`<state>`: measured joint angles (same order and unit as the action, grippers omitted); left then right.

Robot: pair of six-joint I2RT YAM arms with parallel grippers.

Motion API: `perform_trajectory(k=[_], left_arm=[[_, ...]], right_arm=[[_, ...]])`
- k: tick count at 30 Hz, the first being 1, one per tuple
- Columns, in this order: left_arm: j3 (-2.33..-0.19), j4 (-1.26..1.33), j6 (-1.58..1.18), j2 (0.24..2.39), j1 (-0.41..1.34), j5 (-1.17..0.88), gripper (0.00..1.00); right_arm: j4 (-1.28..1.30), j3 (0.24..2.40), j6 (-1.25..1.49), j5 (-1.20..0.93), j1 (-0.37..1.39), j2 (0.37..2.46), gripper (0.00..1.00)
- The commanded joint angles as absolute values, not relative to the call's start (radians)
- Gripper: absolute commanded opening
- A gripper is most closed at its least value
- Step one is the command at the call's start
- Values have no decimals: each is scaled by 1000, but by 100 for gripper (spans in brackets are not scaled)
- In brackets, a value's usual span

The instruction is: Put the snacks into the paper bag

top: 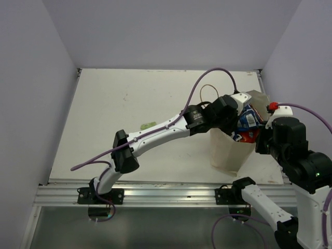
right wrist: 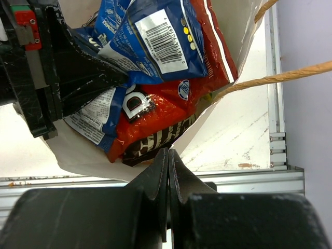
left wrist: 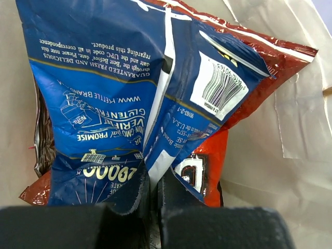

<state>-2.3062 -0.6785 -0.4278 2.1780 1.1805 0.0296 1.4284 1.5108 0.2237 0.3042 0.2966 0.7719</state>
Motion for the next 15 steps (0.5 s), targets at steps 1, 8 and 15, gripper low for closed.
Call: perform_trajectory(k=[1,8,15], left_arm=[[-2352,-718,-408,2188,1181,5,1],[-2315,-353,-266,1987,1203,84,91],[-1838,27,-141,1547,1249,625,100]], right_arm=[[1424,1552,206,310,299,769,0],[1420,1545,204,304,302,765,0],[1419,1542,202,305,304,770,0]])
